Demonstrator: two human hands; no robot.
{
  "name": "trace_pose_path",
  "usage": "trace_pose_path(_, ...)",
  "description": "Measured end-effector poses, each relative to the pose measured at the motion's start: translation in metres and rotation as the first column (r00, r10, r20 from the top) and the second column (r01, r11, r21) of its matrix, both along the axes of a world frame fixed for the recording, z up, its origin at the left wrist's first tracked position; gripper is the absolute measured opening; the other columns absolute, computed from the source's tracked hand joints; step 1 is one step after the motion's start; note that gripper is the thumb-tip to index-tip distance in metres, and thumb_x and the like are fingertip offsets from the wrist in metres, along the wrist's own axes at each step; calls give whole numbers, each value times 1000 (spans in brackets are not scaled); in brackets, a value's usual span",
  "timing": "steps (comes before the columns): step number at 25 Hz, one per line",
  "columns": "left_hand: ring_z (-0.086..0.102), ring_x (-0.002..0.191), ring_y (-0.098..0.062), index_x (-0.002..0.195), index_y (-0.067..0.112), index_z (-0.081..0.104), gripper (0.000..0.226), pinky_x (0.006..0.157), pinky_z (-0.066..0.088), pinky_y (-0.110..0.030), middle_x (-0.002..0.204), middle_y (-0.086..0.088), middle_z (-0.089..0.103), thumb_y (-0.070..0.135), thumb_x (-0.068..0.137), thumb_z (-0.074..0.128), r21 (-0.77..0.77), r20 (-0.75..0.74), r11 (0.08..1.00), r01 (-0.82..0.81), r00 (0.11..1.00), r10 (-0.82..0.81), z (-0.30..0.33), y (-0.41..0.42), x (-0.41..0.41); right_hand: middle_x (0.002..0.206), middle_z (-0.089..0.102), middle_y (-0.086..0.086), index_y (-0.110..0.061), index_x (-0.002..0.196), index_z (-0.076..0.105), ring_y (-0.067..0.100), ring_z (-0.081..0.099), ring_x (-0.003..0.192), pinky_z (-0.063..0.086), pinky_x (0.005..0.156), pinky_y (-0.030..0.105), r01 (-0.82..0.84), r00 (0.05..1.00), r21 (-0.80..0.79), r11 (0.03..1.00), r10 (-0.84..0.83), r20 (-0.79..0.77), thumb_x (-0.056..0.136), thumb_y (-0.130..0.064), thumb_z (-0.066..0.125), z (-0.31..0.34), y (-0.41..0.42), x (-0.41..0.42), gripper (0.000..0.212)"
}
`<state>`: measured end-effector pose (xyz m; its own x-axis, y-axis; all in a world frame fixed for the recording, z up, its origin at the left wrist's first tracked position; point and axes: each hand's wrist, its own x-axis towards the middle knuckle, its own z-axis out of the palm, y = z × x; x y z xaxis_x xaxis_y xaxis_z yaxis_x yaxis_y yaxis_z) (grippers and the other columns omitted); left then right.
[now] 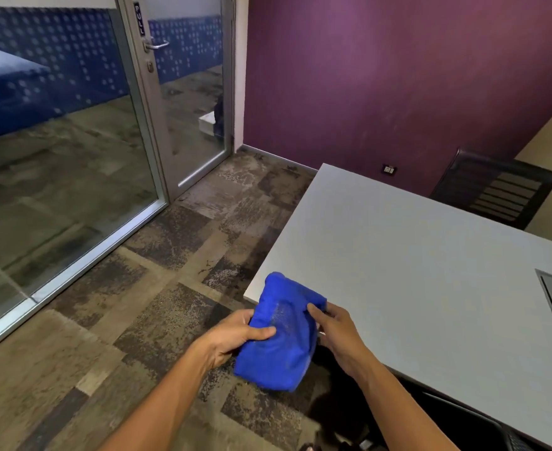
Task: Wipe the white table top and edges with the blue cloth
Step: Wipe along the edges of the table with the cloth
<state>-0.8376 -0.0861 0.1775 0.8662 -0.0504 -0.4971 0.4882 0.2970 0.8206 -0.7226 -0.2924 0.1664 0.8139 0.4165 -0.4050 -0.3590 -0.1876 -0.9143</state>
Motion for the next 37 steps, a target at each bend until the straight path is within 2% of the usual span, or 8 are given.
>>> trace_pose_path(7,70,102,-35,114,0,69,36,85,59,-41,118,-26,69,15,81,78,-157,28,968,-193,979,200,5,-24,-21,143,64,14,-9,144,60,30,63,132,48,113,51,-185,922,208,961,243,-301,87,-43,83,-10,-15,-17,70)
trace_pose_path(11,66,109,-41,121,1,63,50,98,53,-51,122,-27,67,14,76,80,-175,-1,952,-251,967,255,2,-54,-34,146,62,17,-8,143,64,34,58,138,38,121,54,-197,835,379,904,357,-419,88,-39,83,-11,-42,-34,65)
trace_pose_path(22,64,116,-40,138,13,48,68,104,44,-63,126,-19,68,-9,79,73,-73,-103,857,-510,859,502,-37,-162,-112,126,71,26,3,131,67,39,72,109,59,92,49,-370,775,207,906,424,-469,86,1,77,-49,-103,-70,46)
trace_pose_path(24,67,106,-40,139,22,45,59,96,51,-59,118,-21,70,-8,90,61,-51,-113,782,-621,782,613,-39,-169,-119,122,73,26,4,130,66,41,72,108,59,94,51,-342,751,188,921,388,-535,87,7,72,-55,-99,-77,44)
trace_pose_path(28,70,85,-34,138,22,50,68,70,61,-47,121,-19,67,-20,88,31,-255,-36,674,-694,703,710,-37,-159,-135,92,72,22,6,128,54,29,74,69,60,61,36,-191,745,137,972,235,-624,69,15,72,-50,-82,-85,62)
trace_pose_path(32,62,104,-34,142,25,46,67,89,53,-47,124,-8,65,-18,90,52,-213,31,706,-676,717,696,-40,-147,-137,146,51,35,-9,167,12,44,63,123,51,106,53,-25,716,138,990,114,-689,100,13,49,-54,-59,-97,79)
trace_pose_path(35,71,92,-30,125,20,60,31,77,61,-43,115,-12,71,13,96,53,-483,-191,419,-769,560,806,-54,-142,-135,143,55,22,-12,165,16,38,70,111,57,94,51,-133,782,95,987,164,-601,94,18,57,-53,-46,-116,88)
trace_pose_path(37,70,99,-40,117,15,67,43,89,56,-55,115,-20,72,45,88,57,-600,-337,230,-766,503,796,-66,-135,-136,144,54,11,-17,165,20,32,70,112,62,86,45,-201,870,-11,980,173,-462,91,14,67,-58,-36,-127,93)
